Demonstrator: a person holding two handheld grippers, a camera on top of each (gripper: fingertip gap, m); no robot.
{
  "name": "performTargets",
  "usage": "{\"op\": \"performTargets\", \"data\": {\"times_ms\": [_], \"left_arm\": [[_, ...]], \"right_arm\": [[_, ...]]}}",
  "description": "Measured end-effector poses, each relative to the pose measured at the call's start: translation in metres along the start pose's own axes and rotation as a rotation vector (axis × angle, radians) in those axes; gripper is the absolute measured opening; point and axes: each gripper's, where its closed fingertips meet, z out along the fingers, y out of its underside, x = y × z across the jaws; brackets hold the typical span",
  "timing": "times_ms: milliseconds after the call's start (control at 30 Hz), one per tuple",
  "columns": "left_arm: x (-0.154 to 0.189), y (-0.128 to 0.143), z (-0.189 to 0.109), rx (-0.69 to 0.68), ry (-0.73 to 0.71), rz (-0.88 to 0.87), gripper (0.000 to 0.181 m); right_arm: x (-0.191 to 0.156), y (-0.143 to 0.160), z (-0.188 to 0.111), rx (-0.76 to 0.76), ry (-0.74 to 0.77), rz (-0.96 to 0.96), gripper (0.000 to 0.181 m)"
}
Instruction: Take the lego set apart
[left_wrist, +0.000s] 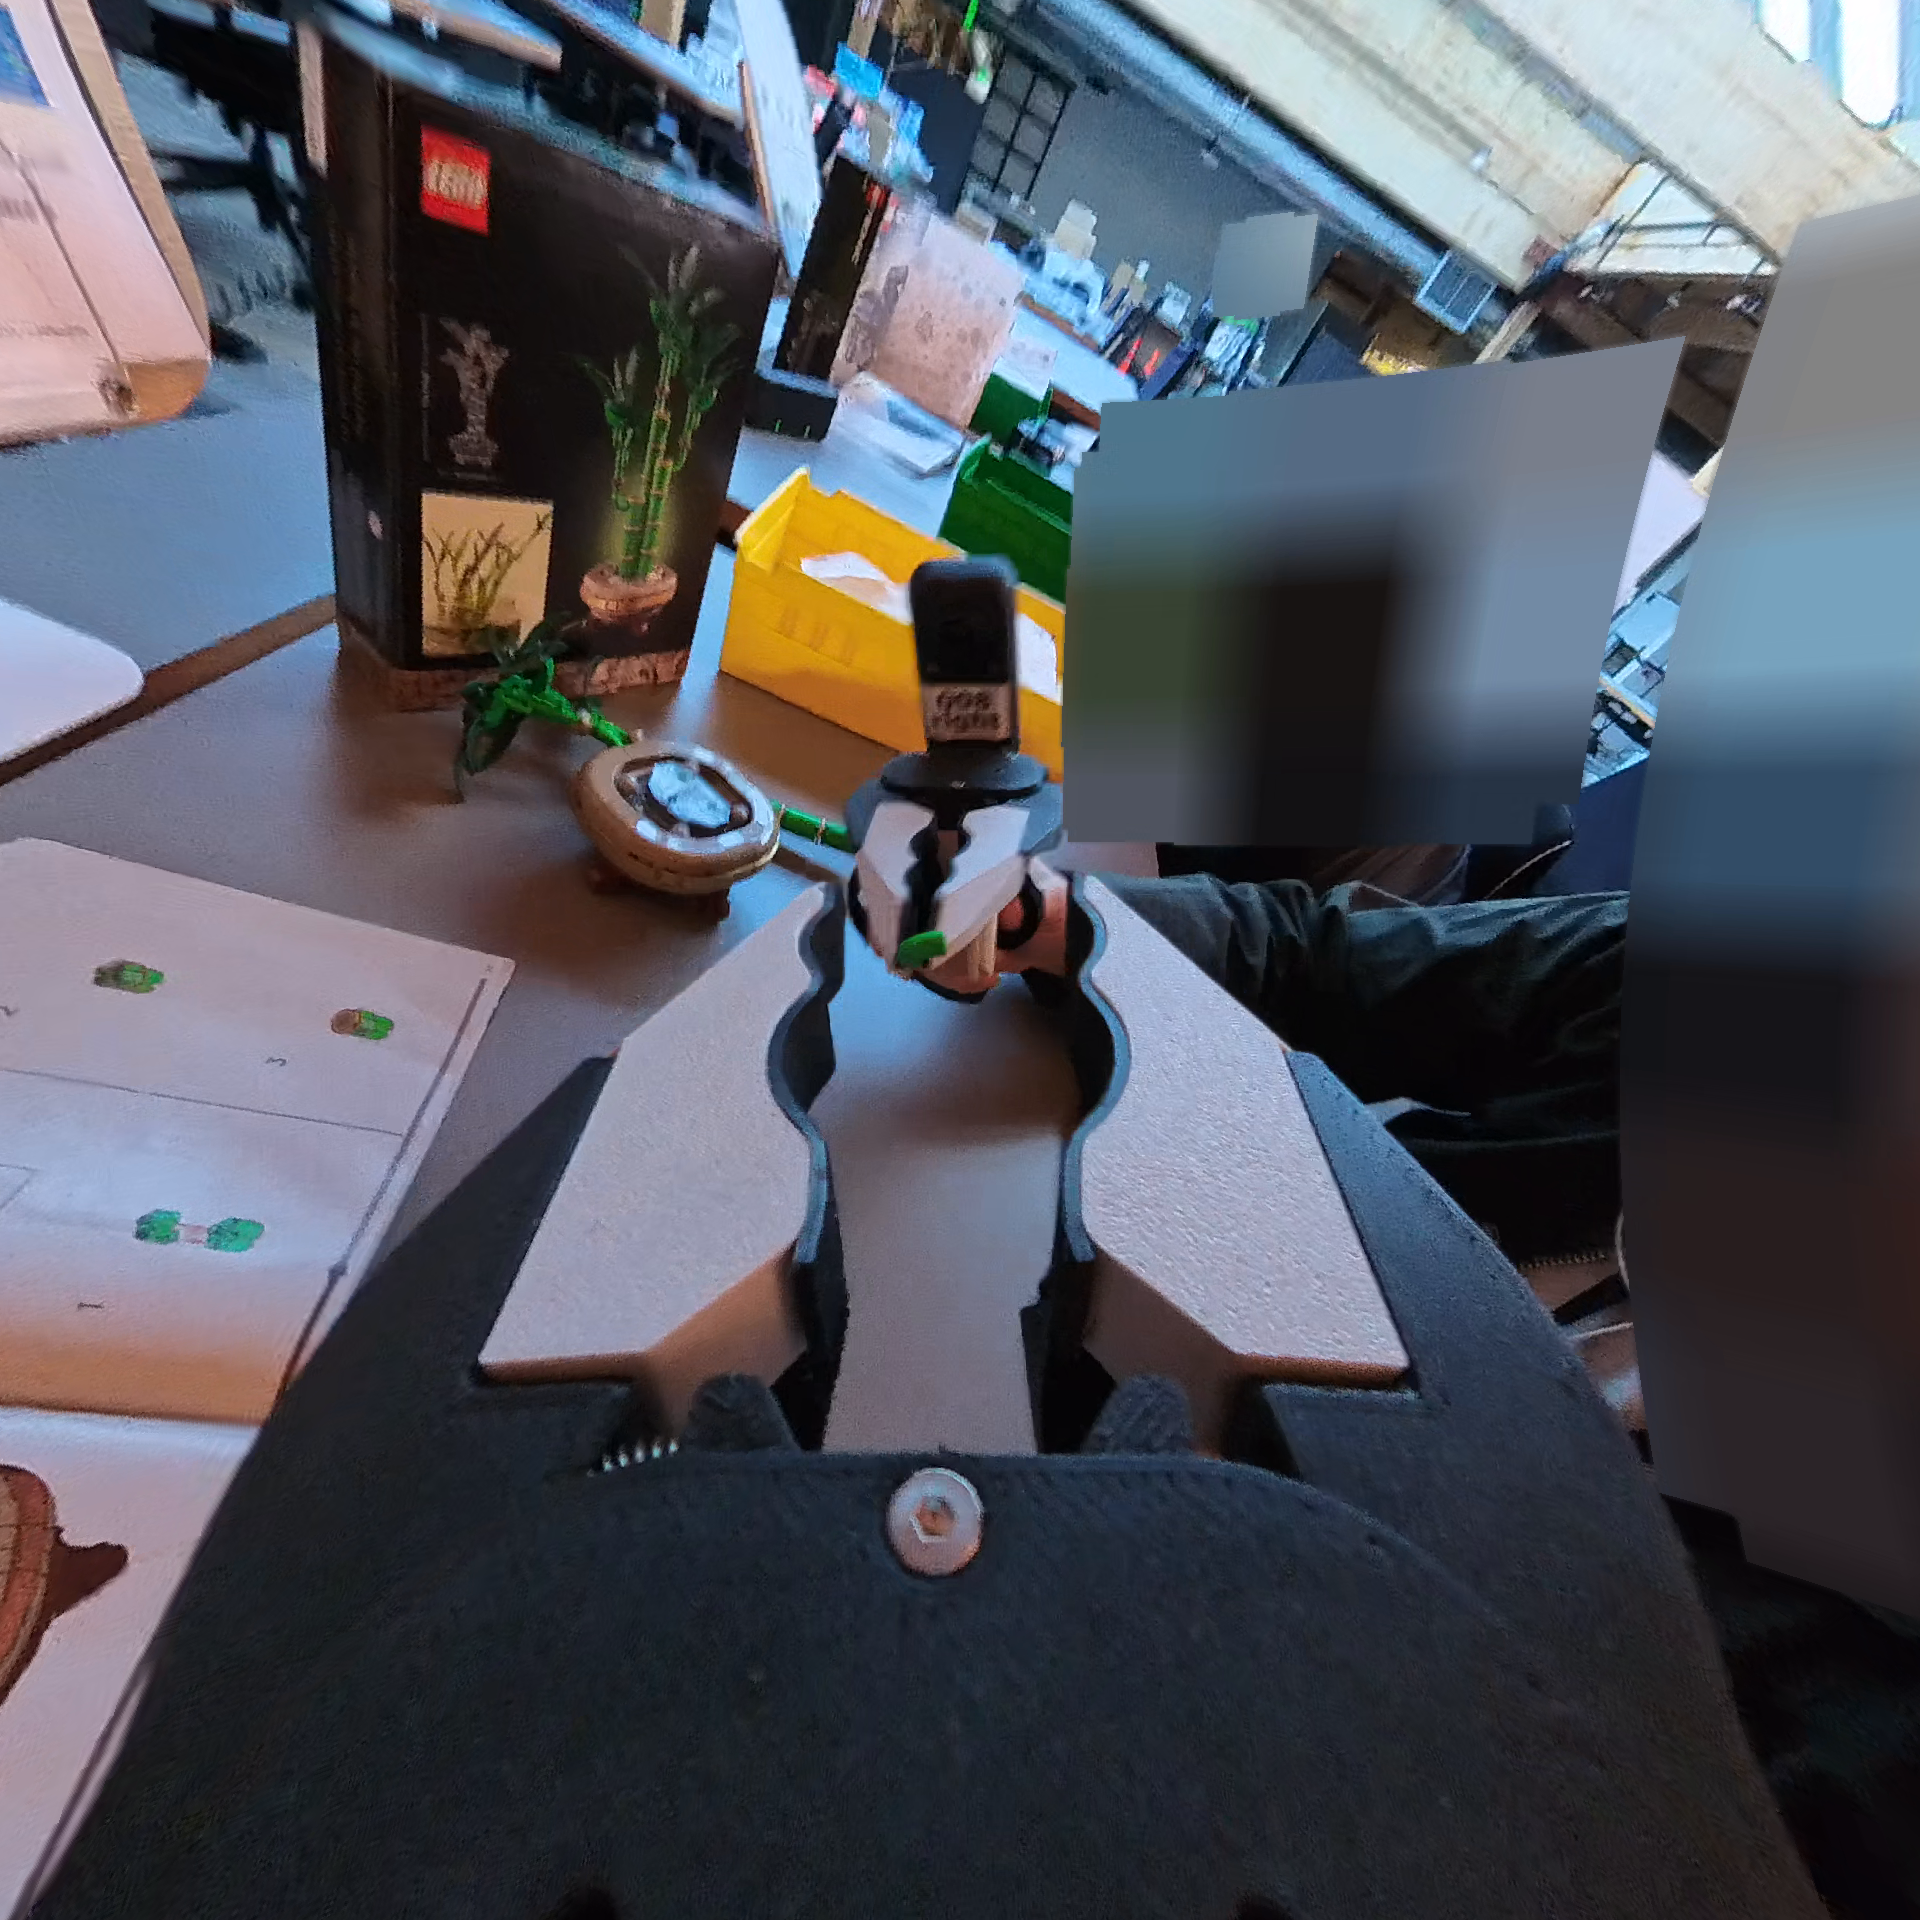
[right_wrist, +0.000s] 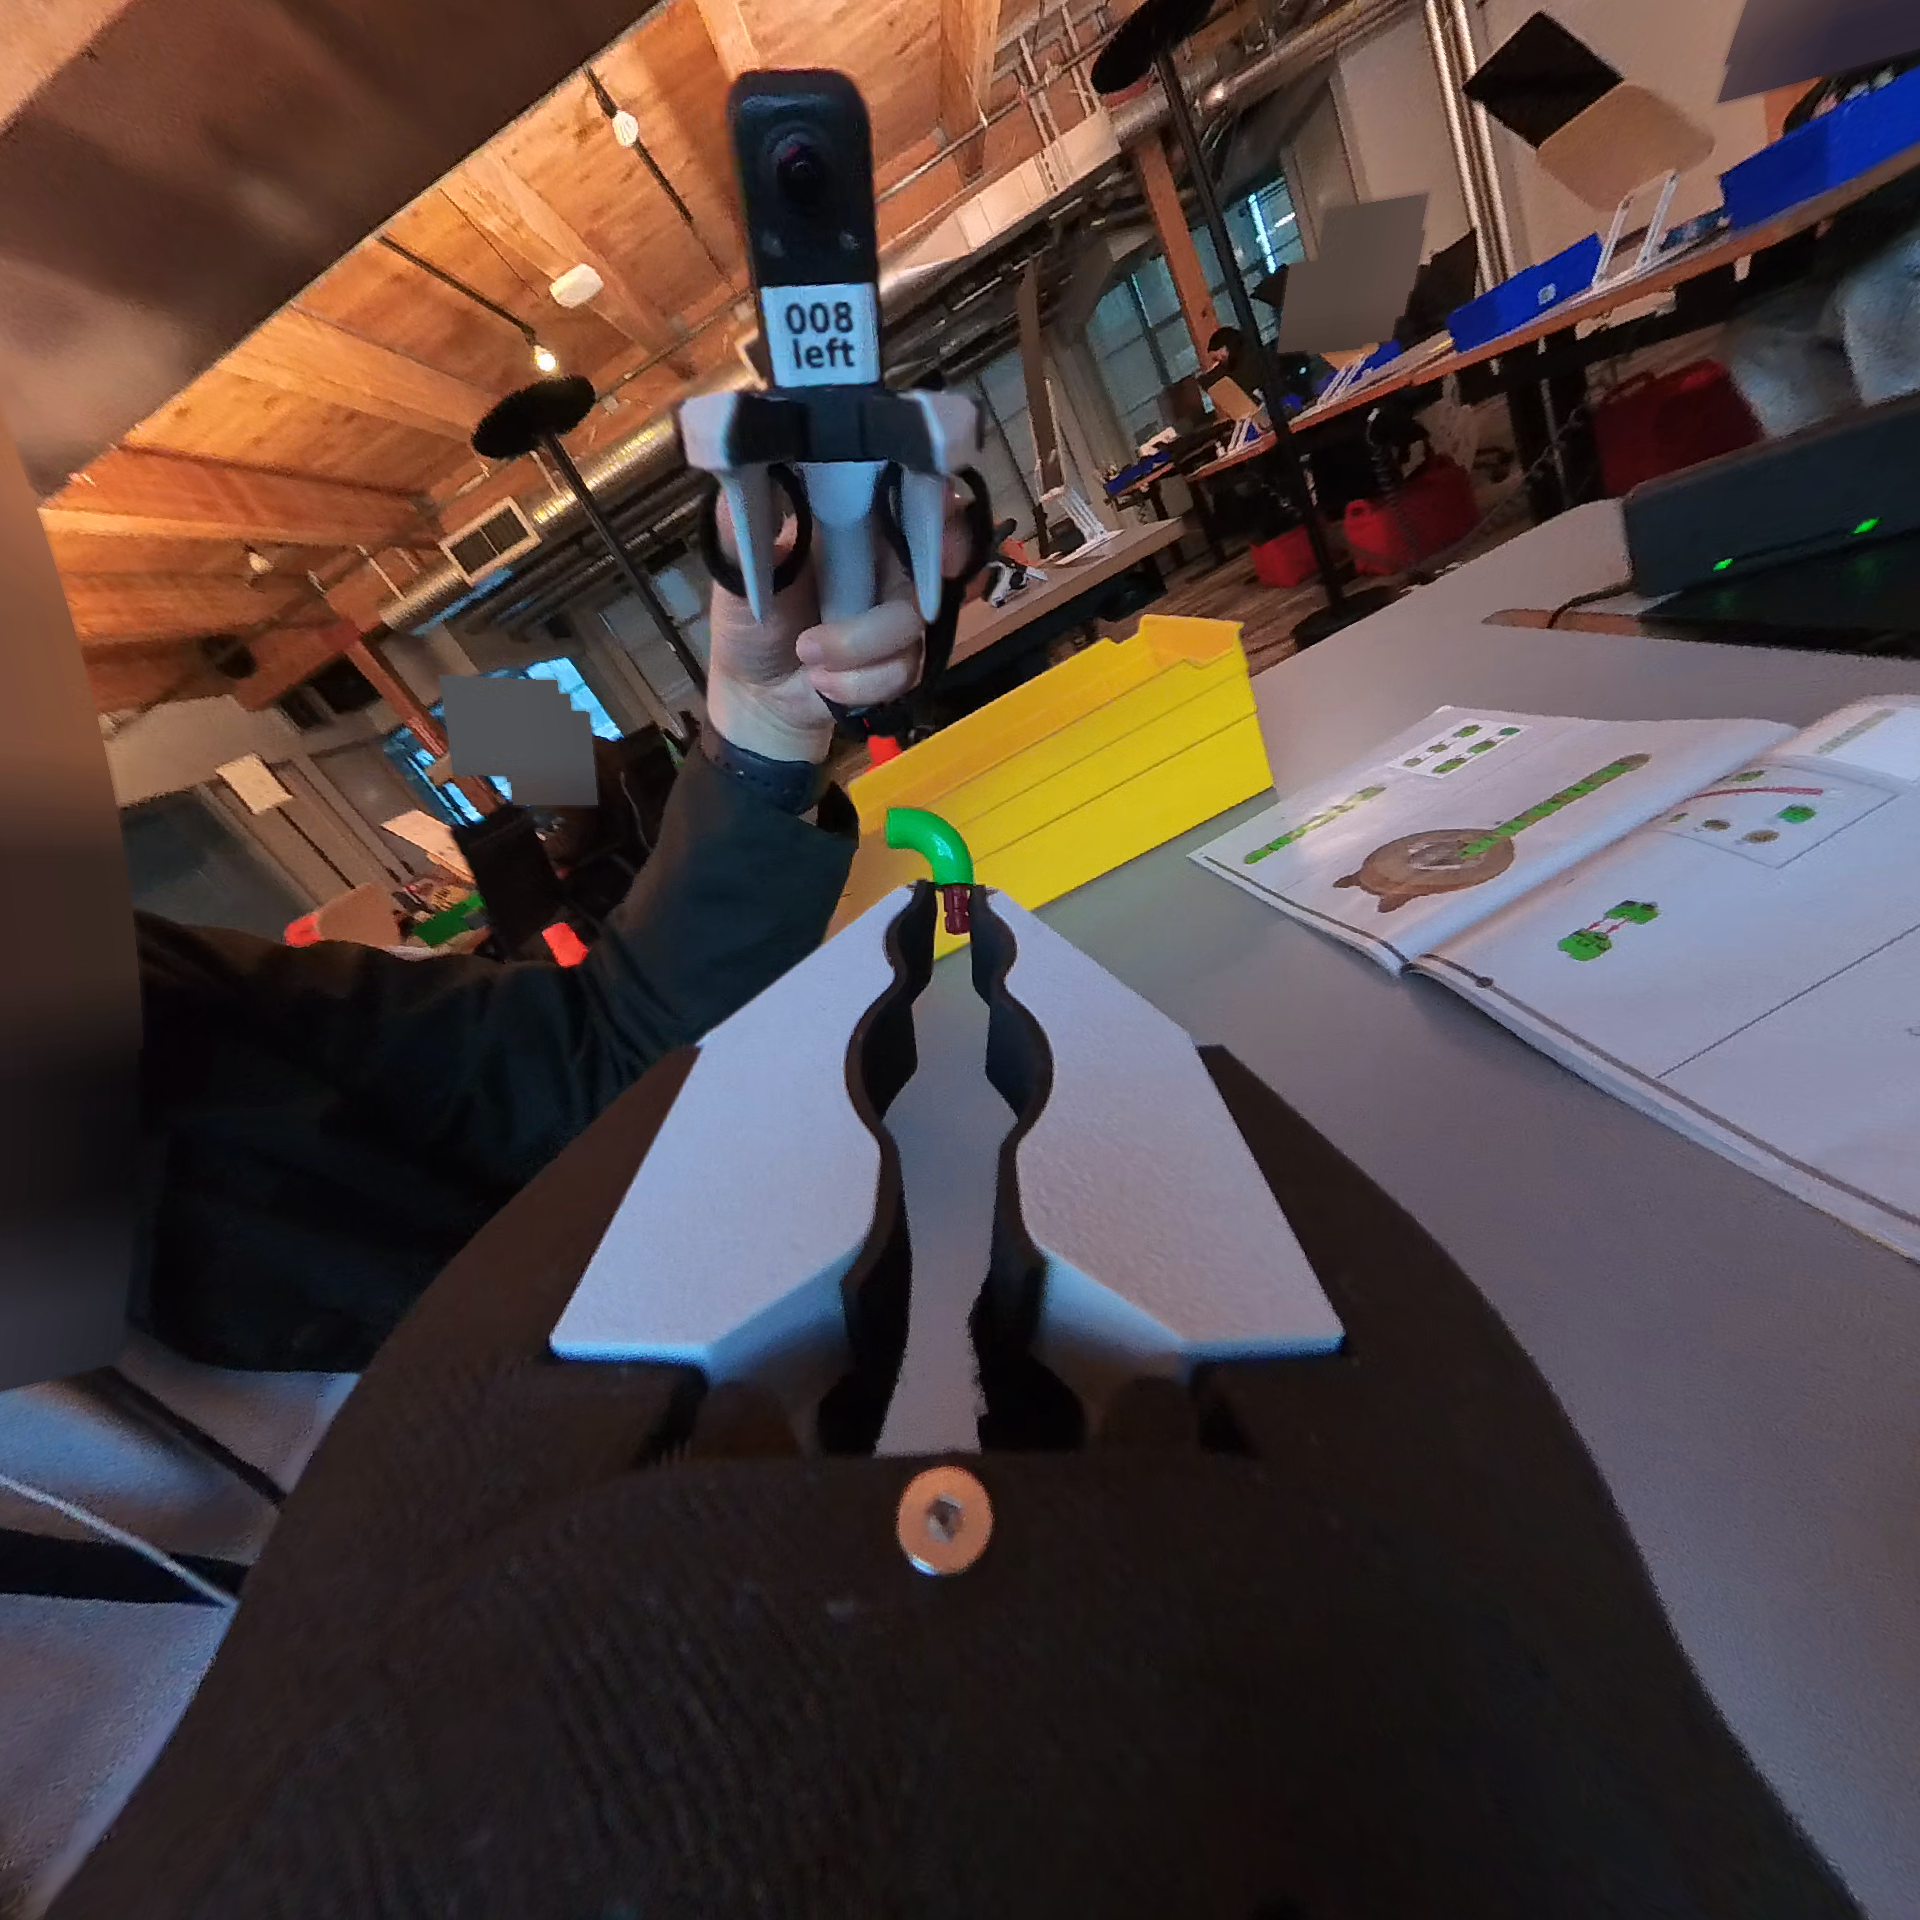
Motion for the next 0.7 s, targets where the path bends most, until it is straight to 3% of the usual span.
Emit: {"op": "performTargets", "data": {"times_ms": [67,133,233,300,433,467,700], "left_arm": [[-0.014,0.016,0.012,-0.074,-0.052,-0.038,0.043],[-0.028,0.035,0.029,-0.147,-0.081,-0.094,0.046],[-0.030,0.052,0.061,-0.179,0.002,-0.214,0.043],[-0.034,0.065,0.076,-0.218,0.015,-0.242,0.039],[-0.041,0.096,0.087,-0.346,-0.017,-0.195,0.031],[-0.038,0.098,0.089,-0.352,0.009,-0.190,0.017],[-0.045,0.111,0.087,-0.399,0.018,-0.183,0.006]], "right_arm": [[0.000,0.001,0.001,-0.023,0.066,-0.130,0.004],[0.006,0.004,0.000,-0.086,0.206,-0.387,0.005],[0.018,0.010,-0.004,-0.226,0.413,-0.786,0.005],[0.022,0.011,-0.004,-0.277,0.492,-0.954,0.005],[0.030,0.020,-0.004,-0.376,0.561,-1.104,0.005],[0.032,0.022,-0.004,-0.398,0.569,-1.134,0.005],[0.038,0.035,-0.003,-0.482,0.552,-1.215,0.004]]}}
